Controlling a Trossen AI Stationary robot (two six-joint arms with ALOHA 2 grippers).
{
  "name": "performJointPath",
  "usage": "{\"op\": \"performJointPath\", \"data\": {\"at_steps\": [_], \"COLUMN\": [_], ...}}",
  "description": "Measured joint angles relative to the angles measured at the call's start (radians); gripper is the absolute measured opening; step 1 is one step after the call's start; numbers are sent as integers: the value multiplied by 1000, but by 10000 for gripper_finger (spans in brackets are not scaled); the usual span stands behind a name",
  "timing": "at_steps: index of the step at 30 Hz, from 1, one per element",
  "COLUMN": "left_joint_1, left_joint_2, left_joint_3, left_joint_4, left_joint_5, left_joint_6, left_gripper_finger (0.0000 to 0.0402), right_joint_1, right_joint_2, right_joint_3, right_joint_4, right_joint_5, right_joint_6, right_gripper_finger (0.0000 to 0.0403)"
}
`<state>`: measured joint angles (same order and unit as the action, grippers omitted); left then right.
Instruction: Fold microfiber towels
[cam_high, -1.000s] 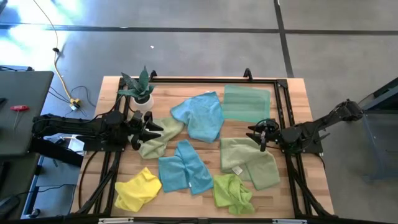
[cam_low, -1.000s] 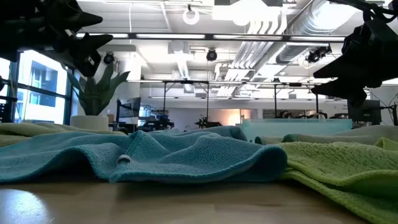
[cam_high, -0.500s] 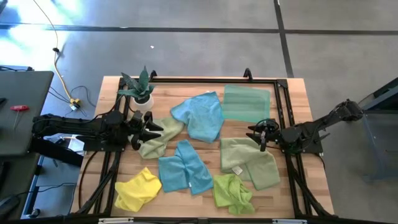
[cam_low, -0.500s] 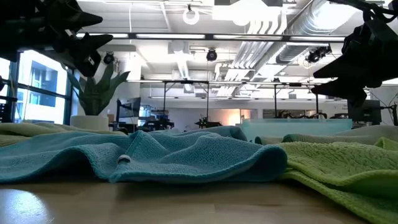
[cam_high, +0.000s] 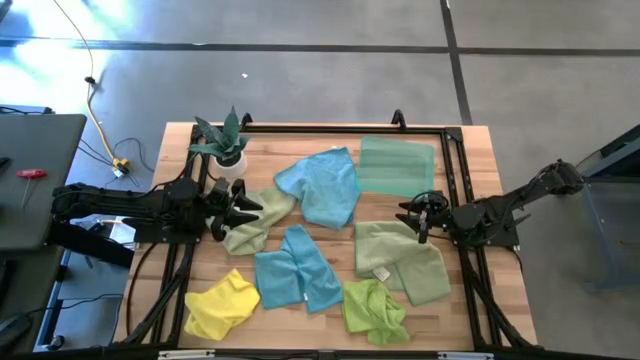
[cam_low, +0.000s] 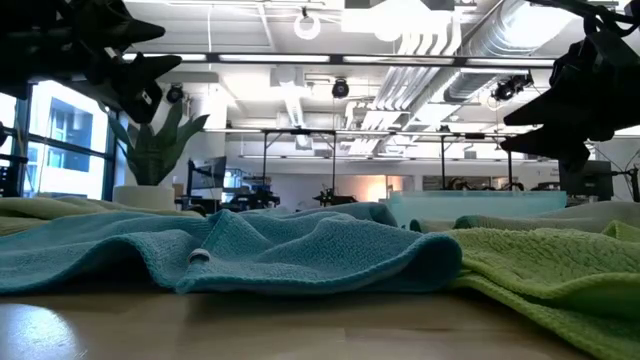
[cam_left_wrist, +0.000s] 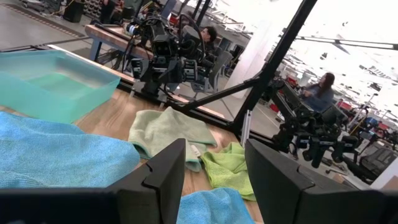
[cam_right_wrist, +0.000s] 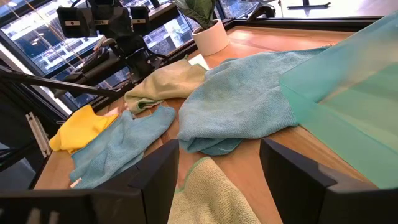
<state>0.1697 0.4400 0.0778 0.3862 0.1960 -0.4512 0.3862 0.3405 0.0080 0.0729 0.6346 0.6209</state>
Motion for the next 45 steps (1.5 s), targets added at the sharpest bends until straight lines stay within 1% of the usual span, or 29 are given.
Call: {"op": "performJointPath", "data": {"at_steps": [9, 10, 12, 14, 18, 20, 21, 24, 27, 29, 31, 36, 38, 41, 45], "left_joint_1": [0, 0, 3, 3, 3, 3, 2, 0, -1, -1, -1, 0, 1, 0, -1], "left_joint_2": [0, 0, 0, 0, 0, 0, 0, 0, 0, 0, 0, 0, -2, -2, -2], "left_joint_3": [0, 0, 0, 0, 0, 0, 0, 0, 0, 0, 0, 0, 0, 0, 0], "left_joint_4": [0, 0, 0, 0, -1, 0, 0, 8, 8, 16, 19, 40, 45, 84, 138], "left_joint_5": [-3, -27, -144, -215, -231, -204, -173, -66, 69, 126, 126, 74, 96, 170, 182], "left_joint_6": [0, -9, -26, -28, -27, -33, -40, -44, -73, -103, -136, -236, -292, -312, -427], "left_gripper_finger": [157, 157, 157, 157, 157, 157, 157, 157, 157, 157, 157, 157, 157, 157, 157], "right_joint_1": [0, 0, 0, 0, 0, 0, 0, 0, 0, 0, 0, 0, 0, 0, 0], "right_joint_2": [0, 0, 0, 0, 0, 0, 0, 0, 0, 0, 0, 0, 0, 0, 0], "right_joint_3": [0, 0, 0, 0, 0, 0, 0, 0, 0, 0, 0, 0, 0, 0, 0], "right_joint_4": [0, 0, 0, 0, 0, 0, 0, 0, 0, 0, 0, 0, 0, 0, 0], "right_joint_5": [0, 0, 0, 0, 0, 0, 0, 0, 0, 0, 0, 0, 0, 0, 0], "right_joint_6": [0, 0, 0, 0, 0, 0, 0, 0, 0, 0, 0, 0, 0, 0, 0], "right_gripper_finger": [217, 217, 217, 217, 217, 217, 217, 217, 217, 217, 217, 217, 217, 217, 217]}}
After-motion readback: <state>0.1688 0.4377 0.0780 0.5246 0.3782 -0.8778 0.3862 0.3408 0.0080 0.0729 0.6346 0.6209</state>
